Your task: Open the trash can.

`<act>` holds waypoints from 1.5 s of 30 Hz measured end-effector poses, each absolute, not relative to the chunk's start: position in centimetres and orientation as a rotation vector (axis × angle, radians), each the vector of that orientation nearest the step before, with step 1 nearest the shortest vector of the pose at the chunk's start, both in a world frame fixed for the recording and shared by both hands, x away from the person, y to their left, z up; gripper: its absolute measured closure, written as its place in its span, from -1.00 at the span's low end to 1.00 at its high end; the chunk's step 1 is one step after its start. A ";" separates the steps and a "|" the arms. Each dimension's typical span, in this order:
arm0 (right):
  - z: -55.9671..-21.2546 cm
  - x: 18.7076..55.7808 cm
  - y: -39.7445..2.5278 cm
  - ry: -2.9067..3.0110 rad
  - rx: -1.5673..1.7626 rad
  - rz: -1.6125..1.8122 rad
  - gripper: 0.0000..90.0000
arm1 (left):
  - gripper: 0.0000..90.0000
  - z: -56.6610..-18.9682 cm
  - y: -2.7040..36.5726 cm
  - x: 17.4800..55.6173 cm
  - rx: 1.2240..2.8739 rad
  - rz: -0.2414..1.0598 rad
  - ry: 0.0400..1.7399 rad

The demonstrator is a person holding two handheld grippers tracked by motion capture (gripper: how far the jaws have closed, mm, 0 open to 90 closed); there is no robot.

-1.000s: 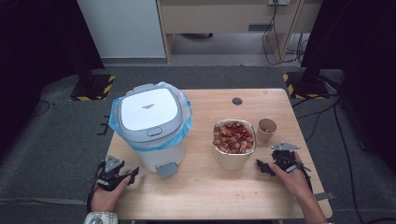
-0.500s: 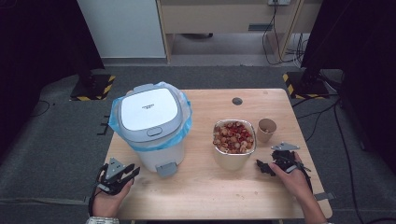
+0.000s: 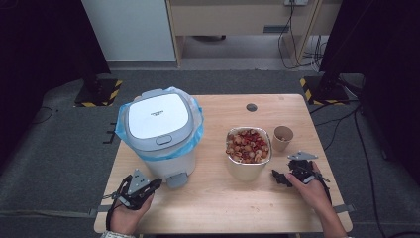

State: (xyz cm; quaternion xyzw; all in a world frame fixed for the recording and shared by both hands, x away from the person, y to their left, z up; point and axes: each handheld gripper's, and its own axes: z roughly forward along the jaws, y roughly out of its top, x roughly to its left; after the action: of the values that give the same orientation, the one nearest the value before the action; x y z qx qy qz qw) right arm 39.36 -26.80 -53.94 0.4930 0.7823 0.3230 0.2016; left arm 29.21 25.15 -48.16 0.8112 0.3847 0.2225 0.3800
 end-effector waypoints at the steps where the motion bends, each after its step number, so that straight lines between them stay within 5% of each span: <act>1: -53.9 39.4 -26.8 2.186 1.377 0.901 -0.98 | 0.95 -48.2 25.1 29.3 2.077 0.569 0.978; 21: -53.9 39.4 -26.8 2.185 1.377 0.902 -0.98 | 0.99 -49.2 20.4 30.7 2.218 0.577 0.809; 45: -53.9 39.4 -26.8 2.185 1.378 0.901 -0.98 | 1.00 -50.3 19.7 31.7 2.256 0.571 0.847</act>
State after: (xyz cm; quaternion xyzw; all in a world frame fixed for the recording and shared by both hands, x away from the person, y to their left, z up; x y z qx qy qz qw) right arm 39.35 -26.80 -53.94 0.4935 0.7822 0.3225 0.2015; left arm 31.70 19.74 -50.31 0.8611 0.3232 0.2181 0.3264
